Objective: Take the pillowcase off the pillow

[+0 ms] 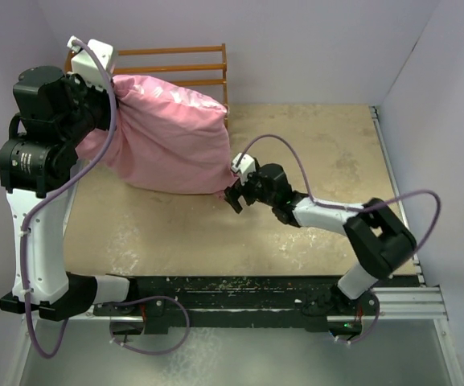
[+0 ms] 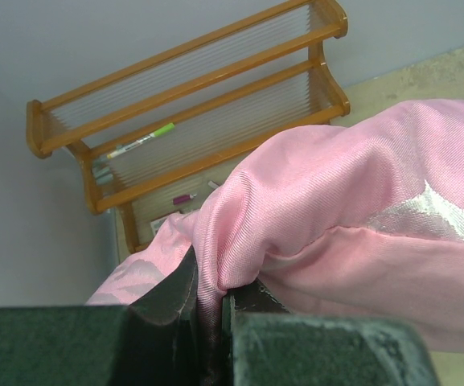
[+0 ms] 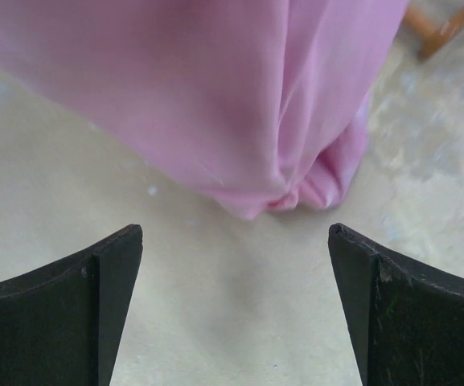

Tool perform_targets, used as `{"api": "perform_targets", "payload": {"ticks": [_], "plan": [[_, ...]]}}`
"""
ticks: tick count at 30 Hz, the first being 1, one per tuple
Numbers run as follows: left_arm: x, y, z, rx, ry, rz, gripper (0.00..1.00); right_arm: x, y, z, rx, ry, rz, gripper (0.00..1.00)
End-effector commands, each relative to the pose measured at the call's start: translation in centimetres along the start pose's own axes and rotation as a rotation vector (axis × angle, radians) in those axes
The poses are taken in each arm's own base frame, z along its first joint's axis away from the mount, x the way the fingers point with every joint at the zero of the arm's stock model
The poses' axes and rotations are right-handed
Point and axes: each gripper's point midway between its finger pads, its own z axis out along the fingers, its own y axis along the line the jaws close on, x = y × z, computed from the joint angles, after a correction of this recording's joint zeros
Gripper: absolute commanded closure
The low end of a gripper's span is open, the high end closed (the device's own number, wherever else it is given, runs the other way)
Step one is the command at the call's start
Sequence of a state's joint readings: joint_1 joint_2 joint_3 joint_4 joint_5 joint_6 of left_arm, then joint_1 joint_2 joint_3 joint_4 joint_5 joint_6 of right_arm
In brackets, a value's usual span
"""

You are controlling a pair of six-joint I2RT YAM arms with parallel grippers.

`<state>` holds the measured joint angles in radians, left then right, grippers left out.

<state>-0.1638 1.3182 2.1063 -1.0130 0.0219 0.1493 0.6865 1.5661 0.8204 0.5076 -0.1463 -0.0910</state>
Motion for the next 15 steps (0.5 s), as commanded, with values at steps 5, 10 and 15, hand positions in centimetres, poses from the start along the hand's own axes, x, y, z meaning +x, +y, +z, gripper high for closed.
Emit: {"api": "perform_targets", "payload": {"ticks": [5, 10, 15], "plan": [[-6.9, 1.2, -3.6, -0.041, -0.261, -0.003, 1.00, 1.6, -1.7, 5.6, 0.002, -0.067, -0.049, 0.02], [-6.7, 1.1, -3.5, -0.034, -0.239, 0.008, 1.00, -0.5, -1.4, 8.2, -0.059, -0.148, -0.106, 0.11], [-6.3, 1.0, -3.1, -0.030, -0.222, 0.004, 1.00, -2.5, -0.4, 9.3, -0.121, -0.212, -0.065, 0.21]]}}
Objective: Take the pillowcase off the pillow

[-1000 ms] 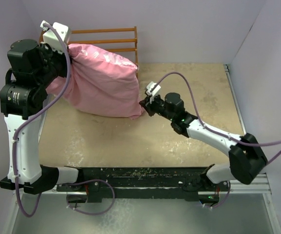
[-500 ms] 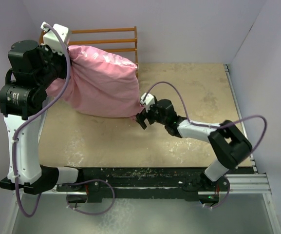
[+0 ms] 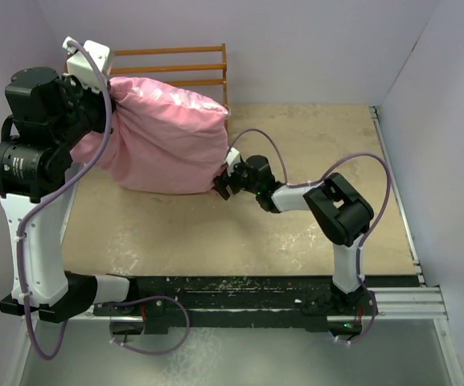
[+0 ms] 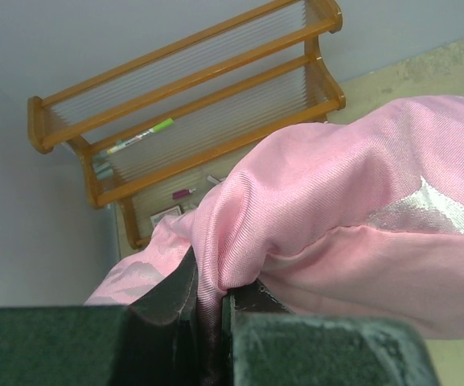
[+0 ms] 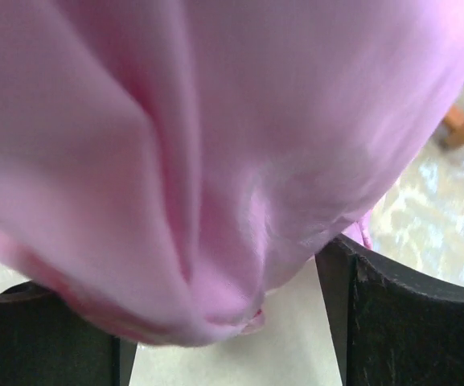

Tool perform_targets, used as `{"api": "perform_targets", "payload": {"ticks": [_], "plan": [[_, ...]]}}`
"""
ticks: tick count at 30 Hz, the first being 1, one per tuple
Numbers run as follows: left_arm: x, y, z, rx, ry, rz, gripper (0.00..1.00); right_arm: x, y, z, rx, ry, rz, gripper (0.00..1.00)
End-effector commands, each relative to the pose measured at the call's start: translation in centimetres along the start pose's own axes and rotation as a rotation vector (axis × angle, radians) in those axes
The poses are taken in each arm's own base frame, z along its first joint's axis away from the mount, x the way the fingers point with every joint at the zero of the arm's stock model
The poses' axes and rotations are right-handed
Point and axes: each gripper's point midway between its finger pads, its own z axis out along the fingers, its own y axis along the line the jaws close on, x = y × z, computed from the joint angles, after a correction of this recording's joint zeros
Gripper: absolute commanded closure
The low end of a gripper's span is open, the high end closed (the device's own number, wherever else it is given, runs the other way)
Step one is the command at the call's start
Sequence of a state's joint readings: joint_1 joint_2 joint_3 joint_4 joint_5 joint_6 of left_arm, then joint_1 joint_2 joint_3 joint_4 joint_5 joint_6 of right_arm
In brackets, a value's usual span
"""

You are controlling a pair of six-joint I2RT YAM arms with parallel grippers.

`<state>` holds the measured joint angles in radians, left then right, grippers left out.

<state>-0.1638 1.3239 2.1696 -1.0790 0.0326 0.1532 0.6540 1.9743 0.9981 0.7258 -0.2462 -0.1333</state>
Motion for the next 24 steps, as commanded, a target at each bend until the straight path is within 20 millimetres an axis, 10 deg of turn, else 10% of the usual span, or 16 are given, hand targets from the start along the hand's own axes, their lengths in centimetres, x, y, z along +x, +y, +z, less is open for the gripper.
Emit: {"api": "perform_targets", "payload": {"ticks": [1, 12, 18, 23, 24], "plan": [[-5.7, 1.1, -1.7, -0.041, -0.223, -0.001, 1.00, -7.3, 0.0, 0.4, -0.037, -0.235, -0.048, 0.26], [-5.0, 1.5, -1.1, -0.066, -0.201, -0.005, 1.00, -10.2, 0.2, -0.9, -0.029, -0.312, 0.060, 1.00], [-2.0, 1.3, 0.4, -0.074, -0.148, 0.000, 1.00, -19.7, -4.6, -11.5, 0.229, -0.473, 0.115, 1.00], [7.0, 0.4, 3.9, -0.058, 0.060, 0.072, 0.98, -28.8, -6.4, -23.4, 0.404, -0.555, 0.113, 1.00], [8.9, 0.3, 4.5, -0.056, 0.101, 0.112, 0.85, -30.0, -6.4, -25.1, 0.420, -0.559, 0.107, 1.00]]}}
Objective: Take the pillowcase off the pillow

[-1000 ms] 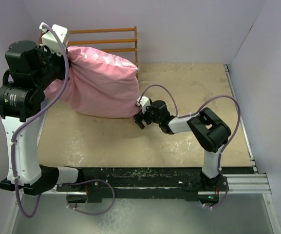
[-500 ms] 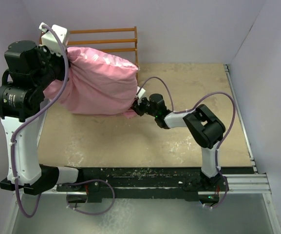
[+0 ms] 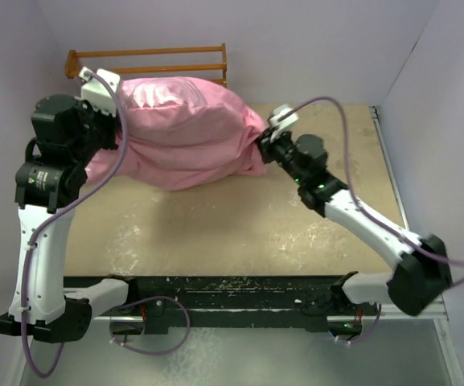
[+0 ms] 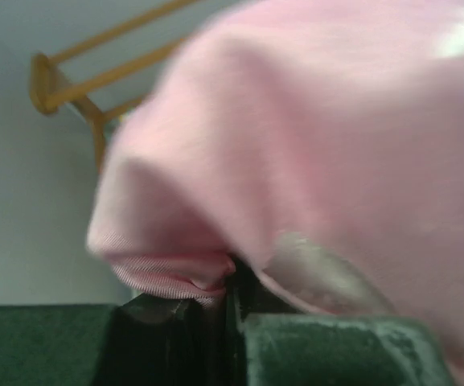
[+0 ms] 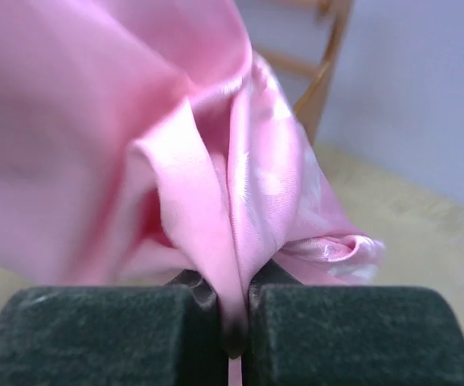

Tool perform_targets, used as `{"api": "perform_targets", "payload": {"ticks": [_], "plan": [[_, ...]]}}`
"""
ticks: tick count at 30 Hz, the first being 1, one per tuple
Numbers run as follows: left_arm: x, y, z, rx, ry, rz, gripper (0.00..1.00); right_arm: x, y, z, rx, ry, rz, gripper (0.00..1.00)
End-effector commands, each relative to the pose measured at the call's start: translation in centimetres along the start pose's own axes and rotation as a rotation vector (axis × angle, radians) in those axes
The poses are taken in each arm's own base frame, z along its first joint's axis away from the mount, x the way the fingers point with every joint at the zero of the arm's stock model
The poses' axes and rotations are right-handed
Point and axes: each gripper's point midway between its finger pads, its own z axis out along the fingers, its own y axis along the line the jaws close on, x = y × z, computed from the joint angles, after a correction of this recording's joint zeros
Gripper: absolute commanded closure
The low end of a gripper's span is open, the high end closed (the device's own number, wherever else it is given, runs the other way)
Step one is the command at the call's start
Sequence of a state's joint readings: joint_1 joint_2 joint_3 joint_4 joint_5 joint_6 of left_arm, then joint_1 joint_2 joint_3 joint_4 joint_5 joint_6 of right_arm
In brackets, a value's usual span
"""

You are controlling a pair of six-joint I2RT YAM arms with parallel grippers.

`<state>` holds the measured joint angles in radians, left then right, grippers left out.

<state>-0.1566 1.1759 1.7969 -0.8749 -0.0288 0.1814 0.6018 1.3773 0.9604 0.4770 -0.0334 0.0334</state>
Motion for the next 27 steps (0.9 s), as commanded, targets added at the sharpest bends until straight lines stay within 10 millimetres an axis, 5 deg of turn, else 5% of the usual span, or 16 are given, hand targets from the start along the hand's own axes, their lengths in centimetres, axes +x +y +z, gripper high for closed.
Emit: {"api": "perform_targets", "payload": {"ticks": [1, 3, 5, 7, 11, 15, 19, 22, 27], "plan": [[5.6, -0.7, 3.3, 0.011, 0.093, 0.116, 0.68, -17.1, -2.0, -7.3, 0.124, -0.281, -0.001, 1.00], [7.1, -0.9, 3.6, 0.021, 0.119, 0.143, 0.29, -18.9, -2.4, -9.1, 0.147, -0.260, 0.001, 1.00], [5.8, -1.6, 2.8, 0.067, 0.083, 0.136, 0.02, -20.2, -3.1, -10.2, 0.186, -0.235, 0.006, 1.00], [3.0, -2.7, 1.2, 0.143, 0.010, 0.116, 0.00, -21.1, -3.6, -10.5, 0.211, -0.222, -0.013, 1.00], [-2.2, -5.5, -2.1, 0.352, -0.090, 0.112, 0.00, -19.8, -2.8, -9.1, 0.169, -0.132, 0.005, 1.00], [-2.0, -8.7, -3.1, 0.553, -0.053, 0.093, 0.01, -18.1, -0.8, -7.6, 0.091, -0.100, 0.001, 1.00], [-1.0, -12.5, -2.7, 0.682, -0.039, 0.112, 0.01, -17.6, 3.4, -6.4, -0.065, -0.116, -0.045, 1.00], [-1.1, -15.5, -2.2, 0.746, -0.059, 0.159, 0.01, -19.9, 7.2, -6.9, -0.220, -0.205, -0.057, 1.00], [-2.2, -17.7, -0.6, 0.835, -0.116, 0.175, 0.01, -23.8, 11.2, -8.1, -0.417, -0.322, -0.027, 1.00]]}}
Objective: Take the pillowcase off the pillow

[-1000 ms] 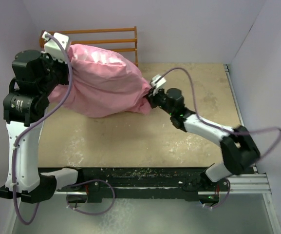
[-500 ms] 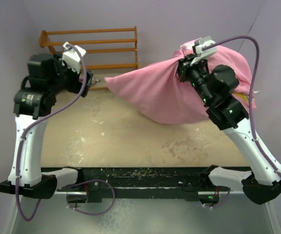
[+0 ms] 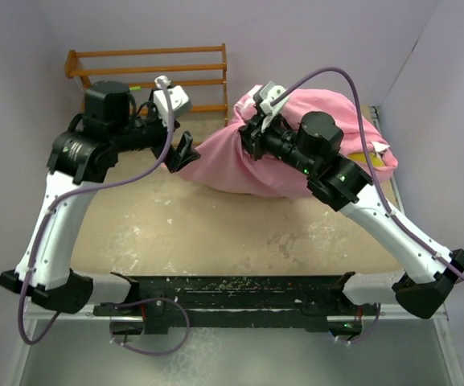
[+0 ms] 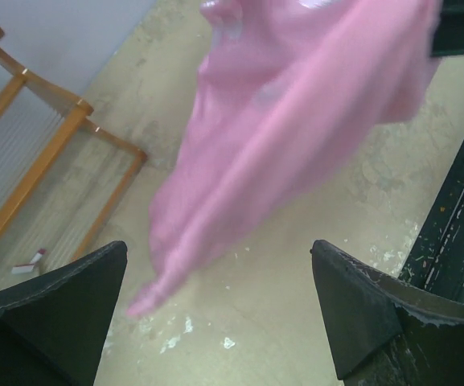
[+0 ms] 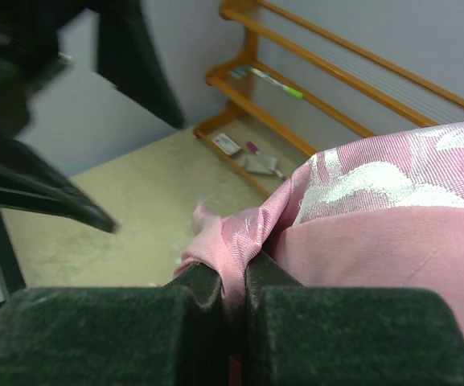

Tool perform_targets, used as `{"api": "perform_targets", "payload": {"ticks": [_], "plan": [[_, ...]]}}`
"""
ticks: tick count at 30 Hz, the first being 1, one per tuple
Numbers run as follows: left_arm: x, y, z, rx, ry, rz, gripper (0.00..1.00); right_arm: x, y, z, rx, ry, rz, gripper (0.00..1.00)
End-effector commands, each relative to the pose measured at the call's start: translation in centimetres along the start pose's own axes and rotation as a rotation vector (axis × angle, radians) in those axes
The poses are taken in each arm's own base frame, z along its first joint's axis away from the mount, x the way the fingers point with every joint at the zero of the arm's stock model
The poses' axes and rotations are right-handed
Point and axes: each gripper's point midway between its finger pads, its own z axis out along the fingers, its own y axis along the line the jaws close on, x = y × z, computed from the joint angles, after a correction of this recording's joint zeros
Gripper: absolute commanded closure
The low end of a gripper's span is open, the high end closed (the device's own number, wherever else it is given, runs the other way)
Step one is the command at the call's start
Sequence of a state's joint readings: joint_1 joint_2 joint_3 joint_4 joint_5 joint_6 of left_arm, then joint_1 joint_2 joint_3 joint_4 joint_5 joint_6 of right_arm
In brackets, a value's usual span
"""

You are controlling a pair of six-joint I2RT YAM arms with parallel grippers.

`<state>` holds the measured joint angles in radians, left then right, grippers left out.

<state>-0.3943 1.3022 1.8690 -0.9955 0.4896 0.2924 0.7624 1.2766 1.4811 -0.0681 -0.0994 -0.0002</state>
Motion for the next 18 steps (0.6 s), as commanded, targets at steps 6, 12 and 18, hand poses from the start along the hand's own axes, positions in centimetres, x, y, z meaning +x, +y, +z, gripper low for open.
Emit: {"api": "perform_targets", "payload": {"ticks": [6, 12, 18], "plan": [[-2.1, -3.0, 4.3, 0.152, -0.066, 0.089, 0.01, -10.1, 5.5, 0.3, -0.238, -0.316, 0.074, 1.00], [1.1, -4.1, 4.8, 0.160, -0.042, 0.005, 0.27, -10.2, 5.7, 1.2, -0.222, -0.353, 0.163, 1.00], [2.5, -2.2, 4.5, 0.014, -0.065, -0.018, 0.98, -10.7, 6.3, -0.1, -0.253, -0.366, 0.225, 0.92]]}}
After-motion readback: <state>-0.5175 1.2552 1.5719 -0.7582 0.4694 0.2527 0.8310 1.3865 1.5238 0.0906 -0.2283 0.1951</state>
